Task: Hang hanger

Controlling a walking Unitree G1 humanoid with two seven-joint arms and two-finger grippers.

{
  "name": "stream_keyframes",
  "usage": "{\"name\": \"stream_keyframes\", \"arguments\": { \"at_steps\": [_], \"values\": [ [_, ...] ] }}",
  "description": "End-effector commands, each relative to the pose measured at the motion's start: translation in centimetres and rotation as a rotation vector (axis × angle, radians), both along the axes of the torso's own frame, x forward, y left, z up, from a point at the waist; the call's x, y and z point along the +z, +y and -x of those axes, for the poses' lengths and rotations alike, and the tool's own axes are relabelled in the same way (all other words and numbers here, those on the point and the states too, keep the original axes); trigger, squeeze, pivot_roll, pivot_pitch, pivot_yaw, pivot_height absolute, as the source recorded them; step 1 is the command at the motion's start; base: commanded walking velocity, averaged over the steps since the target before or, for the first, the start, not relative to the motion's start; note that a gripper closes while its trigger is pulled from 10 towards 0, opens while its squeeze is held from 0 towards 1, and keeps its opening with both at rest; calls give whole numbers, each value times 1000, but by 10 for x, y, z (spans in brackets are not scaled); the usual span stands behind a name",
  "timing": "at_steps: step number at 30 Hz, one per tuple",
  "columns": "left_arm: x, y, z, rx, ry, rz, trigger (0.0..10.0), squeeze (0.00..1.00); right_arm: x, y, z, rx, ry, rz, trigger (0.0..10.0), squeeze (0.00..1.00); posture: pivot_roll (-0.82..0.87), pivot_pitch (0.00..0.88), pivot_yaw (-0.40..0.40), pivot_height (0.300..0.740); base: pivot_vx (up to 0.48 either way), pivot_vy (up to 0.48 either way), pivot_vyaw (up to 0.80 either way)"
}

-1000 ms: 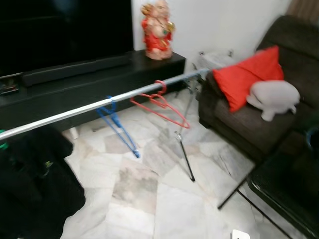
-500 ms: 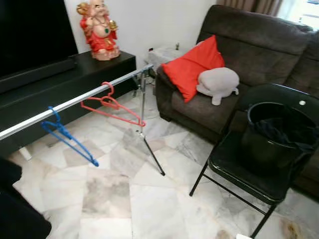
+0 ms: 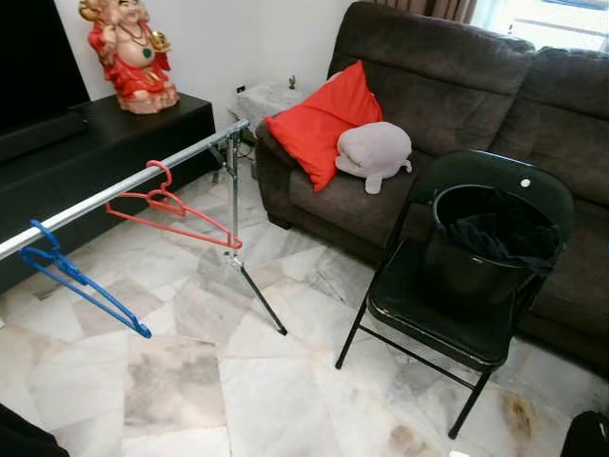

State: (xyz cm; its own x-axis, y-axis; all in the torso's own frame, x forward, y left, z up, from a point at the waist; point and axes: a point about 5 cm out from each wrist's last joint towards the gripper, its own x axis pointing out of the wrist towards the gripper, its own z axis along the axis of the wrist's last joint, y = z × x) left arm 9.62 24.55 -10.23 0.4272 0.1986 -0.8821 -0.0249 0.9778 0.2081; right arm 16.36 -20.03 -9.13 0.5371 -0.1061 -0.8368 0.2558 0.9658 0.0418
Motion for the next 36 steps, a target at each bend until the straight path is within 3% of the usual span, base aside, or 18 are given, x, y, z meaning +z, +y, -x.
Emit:
{"name": "stream_keyframes", "arguments": {
  "at_steps": [1, 6, 21, 36],
  "values": [
    [0, 0, 2, -14, 5, -7, 10000, 0, -1, -3, 4, -4, 5, 6, 10000, 0, 145, 0, -10, 740, 0, 0, -738],
    [0, 0, 3, -11, 4, -7, 10000, 0, -1, -4, 5, 3, 3, 10, 10000, 0, 146, 0, -11, 740, 0, 0, -674],
    [0, 0, 1, -16, -3, -4, 10000, 0, -1, -7, 7, -14, -8, 13, 10000, 0, 145, 0, -13, 740, 0, 0, 0],
    [0, -2, 1, -19, -3, 2, 10000, 0, -1, -8, 8, -1, -4, 18, 10000, 0, 152, 0, -18, 740, 151, 0, -770]
  ]
}}
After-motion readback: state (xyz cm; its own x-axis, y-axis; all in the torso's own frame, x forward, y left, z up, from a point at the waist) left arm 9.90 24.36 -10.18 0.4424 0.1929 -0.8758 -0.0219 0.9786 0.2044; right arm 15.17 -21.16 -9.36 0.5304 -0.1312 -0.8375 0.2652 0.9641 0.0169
